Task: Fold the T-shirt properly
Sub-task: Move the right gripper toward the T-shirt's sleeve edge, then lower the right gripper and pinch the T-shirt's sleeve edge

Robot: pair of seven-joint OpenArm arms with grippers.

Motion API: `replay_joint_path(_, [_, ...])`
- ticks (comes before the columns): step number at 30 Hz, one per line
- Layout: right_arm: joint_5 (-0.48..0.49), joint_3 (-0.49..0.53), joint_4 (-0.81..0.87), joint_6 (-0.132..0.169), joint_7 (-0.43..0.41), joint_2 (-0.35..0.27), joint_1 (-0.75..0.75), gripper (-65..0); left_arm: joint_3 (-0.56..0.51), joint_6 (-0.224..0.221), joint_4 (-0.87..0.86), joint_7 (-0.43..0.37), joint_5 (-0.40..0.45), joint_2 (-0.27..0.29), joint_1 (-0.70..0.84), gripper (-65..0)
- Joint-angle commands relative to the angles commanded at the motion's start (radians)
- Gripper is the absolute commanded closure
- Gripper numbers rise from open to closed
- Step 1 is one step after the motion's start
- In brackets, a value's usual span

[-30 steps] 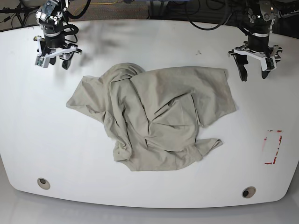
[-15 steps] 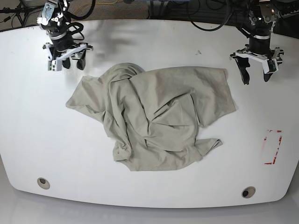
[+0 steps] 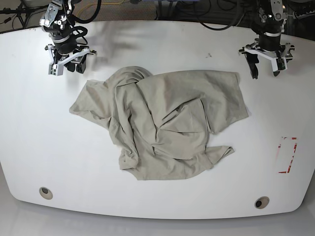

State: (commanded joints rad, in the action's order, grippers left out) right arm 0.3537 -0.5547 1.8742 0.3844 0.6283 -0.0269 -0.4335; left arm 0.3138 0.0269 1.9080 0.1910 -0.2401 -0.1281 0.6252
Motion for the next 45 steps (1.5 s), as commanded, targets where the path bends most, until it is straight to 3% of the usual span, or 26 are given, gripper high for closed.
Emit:
replay_joint_path(8, [0.002,0.003,0.000,0.000,0.002,-0.002,0.015,-20.3,0.000,0.002,0.006,0.000,0.000,0.000,-0.003,-42.1])
replay_joint_path(15, [-0.002,0.003,-0.003,0.002,0.052,-0.002,0.092,-41.1,-0.006,0.002,0.006,0.000,-0.002,0.000,-0.003,-42.6])
replay_joint_path(23, [-0.002,0.006,-0.031,0.002,0.086,-0.017,0.190,-42.3,-0.035,0.003,0.006,0.000,-0.003,0.000,-0.005,-42.6])
replay_joint_path(31, [-0.003,0.114,-0.129,-0.008,0.109,-0.083,0.311,-42.3,-0.037,0.003,0.008,0.000,-0.003,0.000,-0.005,-42.8])
replay_joint_path(45, [-0.003,0.232,-0.445,-0.008,0.103,-0.121,0.624,-42.5,-0.051,0.003,0.006,0.000,0.000,-0.002,-0.005,-42.8])
